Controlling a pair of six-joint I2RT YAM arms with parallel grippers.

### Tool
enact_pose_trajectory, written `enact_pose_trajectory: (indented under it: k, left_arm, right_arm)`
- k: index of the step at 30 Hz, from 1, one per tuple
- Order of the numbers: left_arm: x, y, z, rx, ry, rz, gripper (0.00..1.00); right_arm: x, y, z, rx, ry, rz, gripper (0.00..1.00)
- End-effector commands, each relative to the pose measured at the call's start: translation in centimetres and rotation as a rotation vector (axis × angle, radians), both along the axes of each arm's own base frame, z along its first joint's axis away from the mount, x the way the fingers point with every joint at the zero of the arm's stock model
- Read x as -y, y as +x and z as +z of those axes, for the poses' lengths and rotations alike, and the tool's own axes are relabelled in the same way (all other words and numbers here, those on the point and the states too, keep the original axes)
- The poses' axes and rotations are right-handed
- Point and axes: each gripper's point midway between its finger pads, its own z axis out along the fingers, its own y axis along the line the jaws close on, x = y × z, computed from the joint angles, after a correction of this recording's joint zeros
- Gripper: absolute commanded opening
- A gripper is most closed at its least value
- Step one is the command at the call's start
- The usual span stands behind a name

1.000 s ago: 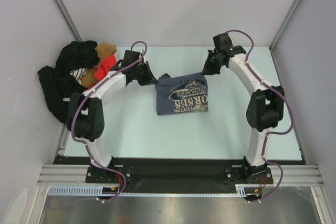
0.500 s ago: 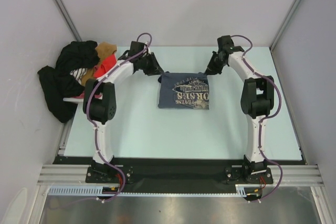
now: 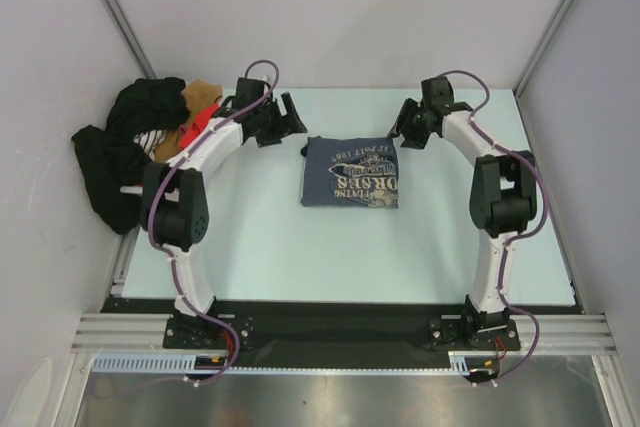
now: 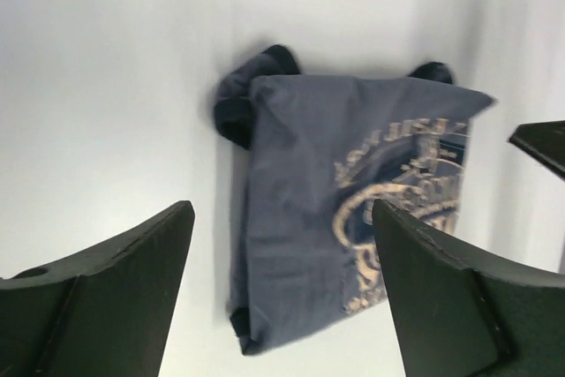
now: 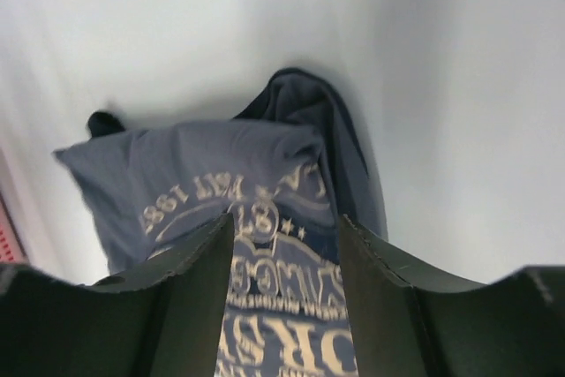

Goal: Fold and stack the tank tops
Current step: Fold the tank top

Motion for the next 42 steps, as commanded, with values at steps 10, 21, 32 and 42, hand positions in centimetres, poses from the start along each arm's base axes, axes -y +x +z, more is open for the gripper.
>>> enact_pose_trajectory:
  k: [10, 21, 32, 42]
  left_arm:
    - [11.8, -3.7, 3.7, 0.105, -0.336, -0.299, 0.74]
    - [6.9, 1.3, -8.5, -0.015, -0.315, -0.101, 0.67]
    - [4.7, -0.1, -3.2, 0.125, -0.177, -0.101, 0.75]
    - [9.2, -10.9, 0.0, 0.125, -0.343, -0.279, 0.78]
  right_arm:
    - [-7.3, -3.0, 5.0, 0.229, 0.339, 0.328, 0.02]
    - [-5.6, 3.6, -1.7, 0.168, 0.599, 0.166, 0.0]
    - [-5.7, -0.4, 2.5, 0.217, 0.62, 0.236, 0.0]
    - [-10.4, -13.6, 3.6, 0.159, 0.641, 0.494, 0.01]
